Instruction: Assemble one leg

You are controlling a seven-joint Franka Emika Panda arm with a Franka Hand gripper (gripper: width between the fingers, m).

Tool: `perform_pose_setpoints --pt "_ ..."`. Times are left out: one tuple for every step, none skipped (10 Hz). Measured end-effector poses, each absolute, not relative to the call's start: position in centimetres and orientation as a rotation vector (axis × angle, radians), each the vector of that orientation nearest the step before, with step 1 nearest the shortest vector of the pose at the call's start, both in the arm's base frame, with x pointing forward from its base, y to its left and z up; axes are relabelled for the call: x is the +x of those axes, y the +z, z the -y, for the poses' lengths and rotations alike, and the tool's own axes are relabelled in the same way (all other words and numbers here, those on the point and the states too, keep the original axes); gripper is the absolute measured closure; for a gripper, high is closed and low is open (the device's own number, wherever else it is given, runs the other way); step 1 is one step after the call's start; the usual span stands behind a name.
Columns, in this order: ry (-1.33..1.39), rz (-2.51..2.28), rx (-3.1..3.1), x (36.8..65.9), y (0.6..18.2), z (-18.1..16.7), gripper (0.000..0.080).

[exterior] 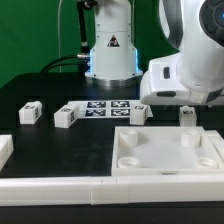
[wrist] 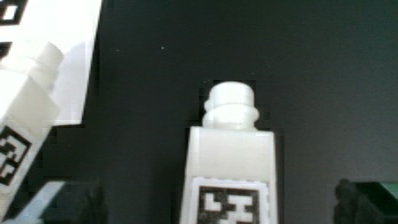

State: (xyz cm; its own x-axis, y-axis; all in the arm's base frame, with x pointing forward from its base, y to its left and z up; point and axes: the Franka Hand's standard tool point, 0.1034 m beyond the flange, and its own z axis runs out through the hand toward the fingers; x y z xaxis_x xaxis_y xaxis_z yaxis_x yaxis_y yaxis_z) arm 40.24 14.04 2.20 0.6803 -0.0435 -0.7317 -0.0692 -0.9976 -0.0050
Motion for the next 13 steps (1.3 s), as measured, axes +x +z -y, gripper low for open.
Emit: perform_pose_setpoints --pt "1.240 -0.093 -2.854 39.82 1.69 -14.20 0.0150" --pt "1.236 -0.089 -2.858 39.59 1.25 -14.37 0.0150" --pt "1.234 -0.088 -2.859 39.50 1.02 -14.44 0.0150" --pt "1.235 -0.087 -2.859 39.48 0.98 -14.43 0.0150" --pt "1.233 -0.087 -2.860 39.56 1.03 -14.44 0.0175" --pt "1.230 -0.086 -2.860 39.69 1.08 -14.47 0.0339" --pt "1.231 -0.085 -2.860 39.66 1.06 -14.46 0.0339" --pt "1.230 -0.085 -2.860 39.67 1.07 -14.46 0.0477" --pt "1.230 -0.085 -2.860 39.67 1.07 -14.46 0.0512" --pt "1.230 -0.085 -2.860 39.67 1.06 -14.46 0.0512" --pt "1.230 -0.085 -2.860 39.67 1.06 -14.46 0.0512" --pt "1.230 -0.085 -2.860 39.67 1.06 -14.46 0.0512" --pt "1.230 -0.085 -2.860 39.67 1.06 -14.46 0.0512"
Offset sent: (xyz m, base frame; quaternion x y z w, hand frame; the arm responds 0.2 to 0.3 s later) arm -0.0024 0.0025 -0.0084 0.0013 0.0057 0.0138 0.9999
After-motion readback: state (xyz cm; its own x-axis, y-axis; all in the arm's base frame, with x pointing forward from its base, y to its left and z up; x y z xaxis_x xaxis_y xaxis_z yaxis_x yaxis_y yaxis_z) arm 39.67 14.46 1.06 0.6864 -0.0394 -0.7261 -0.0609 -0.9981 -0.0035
